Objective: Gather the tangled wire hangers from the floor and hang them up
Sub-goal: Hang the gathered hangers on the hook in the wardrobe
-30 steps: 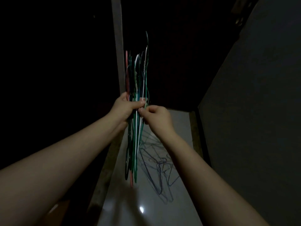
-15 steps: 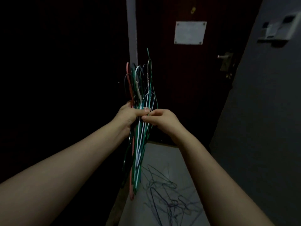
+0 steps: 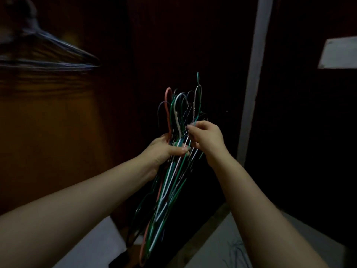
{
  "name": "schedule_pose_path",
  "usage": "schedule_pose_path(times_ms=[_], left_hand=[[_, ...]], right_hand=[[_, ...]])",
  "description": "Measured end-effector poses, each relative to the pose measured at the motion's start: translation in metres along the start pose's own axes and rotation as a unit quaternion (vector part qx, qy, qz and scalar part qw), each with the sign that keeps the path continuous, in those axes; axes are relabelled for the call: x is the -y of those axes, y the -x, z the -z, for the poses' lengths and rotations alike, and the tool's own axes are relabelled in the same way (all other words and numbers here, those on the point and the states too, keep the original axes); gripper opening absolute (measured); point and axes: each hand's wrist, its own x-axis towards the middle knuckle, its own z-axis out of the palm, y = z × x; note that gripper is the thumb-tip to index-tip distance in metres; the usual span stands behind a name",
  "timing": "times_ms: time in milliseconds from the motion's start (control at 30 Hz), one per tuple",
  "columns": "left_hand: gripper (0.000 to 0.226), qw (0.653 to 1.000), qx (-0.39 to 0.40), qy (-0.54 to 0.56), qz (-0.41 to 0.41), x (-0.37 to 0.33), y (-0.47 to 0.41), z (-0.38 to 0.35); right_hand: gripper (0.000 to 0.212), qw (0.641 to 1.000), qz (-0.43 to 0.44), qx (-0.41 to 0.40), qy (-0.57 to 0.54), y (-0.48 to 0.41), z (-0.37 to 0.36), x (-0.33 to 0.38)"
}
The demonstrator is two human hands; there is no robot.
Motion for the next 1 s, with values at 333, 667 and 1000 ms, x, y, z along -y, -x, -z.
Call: schedule_pose_path(times_ms=[333,667,1000], left_hand=[[0.030,0.983,-0.166,0.033,0.067,0.004,0.084,0.150],[0.020,0.969,-0.228,-0.042,0.080,0.010,0.137,0.300],[0.040,0.986,-0.149,-0.052,0.062,0.005,0.098,0.407]], right_hand=[[0.018,0.989,0.033,0.141,0.031,0.023,-0.140,0.021],[0.015,0.968,0.133,0.131,0.167,0.002,-0.275,0.030],[0.023,0.936,0.187,-0.058,0.291,-0.094,-0.341,0.044]])
